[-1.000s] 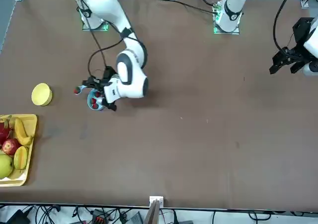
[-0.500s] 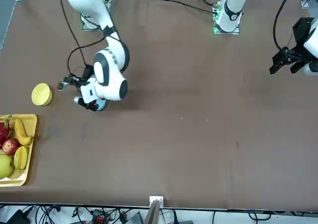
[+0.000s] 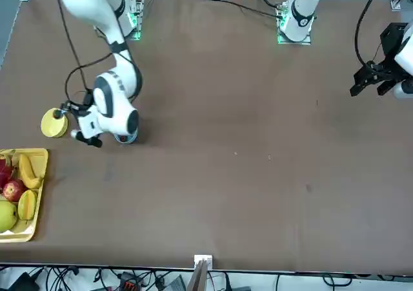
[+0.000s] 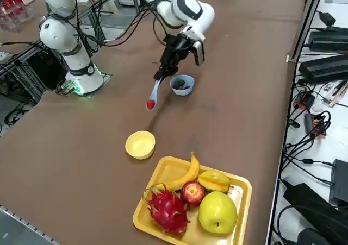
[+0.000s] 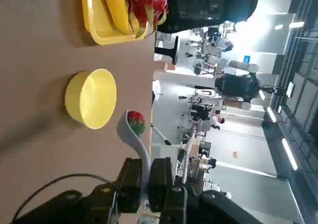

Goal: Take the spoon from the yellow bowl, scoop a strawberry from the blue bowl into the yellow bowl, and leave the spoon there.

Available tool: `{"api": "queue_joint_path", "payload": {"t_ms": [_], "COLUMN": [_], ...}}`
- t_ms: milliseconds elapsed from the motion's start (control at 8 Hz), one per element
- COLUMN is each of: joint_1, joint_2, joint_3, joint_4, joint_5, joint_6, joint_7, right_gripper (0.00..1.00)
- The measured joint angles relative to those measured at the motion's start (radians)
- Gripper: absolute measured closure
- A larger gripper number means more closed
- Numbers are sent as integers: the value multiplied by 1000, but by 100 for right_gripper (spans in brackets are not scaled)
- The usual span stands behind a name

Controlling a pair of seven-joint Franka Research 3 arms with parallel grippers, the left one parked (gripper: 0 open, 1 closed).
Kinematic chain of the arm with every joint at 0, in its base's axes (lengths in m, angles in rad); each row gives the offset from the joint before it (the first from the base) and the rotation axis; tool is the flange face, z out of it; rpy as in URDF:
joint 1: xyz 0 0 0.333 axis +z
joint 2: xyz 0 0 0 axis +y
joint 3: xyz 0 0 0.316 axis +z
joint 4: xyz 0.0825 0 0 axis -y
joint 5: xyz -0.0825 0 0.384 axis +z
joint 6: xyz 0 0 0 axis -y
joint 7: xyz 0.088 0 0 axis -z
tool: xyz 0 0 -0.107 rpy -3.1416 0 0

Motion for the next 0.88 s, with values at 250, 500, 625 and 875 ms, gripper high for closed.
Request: {"api": "queue_joint_path", "payload": {"t_ms": [250, 500, 625, 875], "joint_1": [-72, -120, -142, -183], "joint_2": [-20, -20, -21, -20], "joint_3": [0, 1, 1, 1], "joint_4": [-71, -87, -87, -89], "joint_5": [-16, -19, -19, -19], "joint_6": [102, 138, 152, 190], "joint_7": [-56, -176, -237, -338], "right_gripper": [89, 89, 89, 89]}}
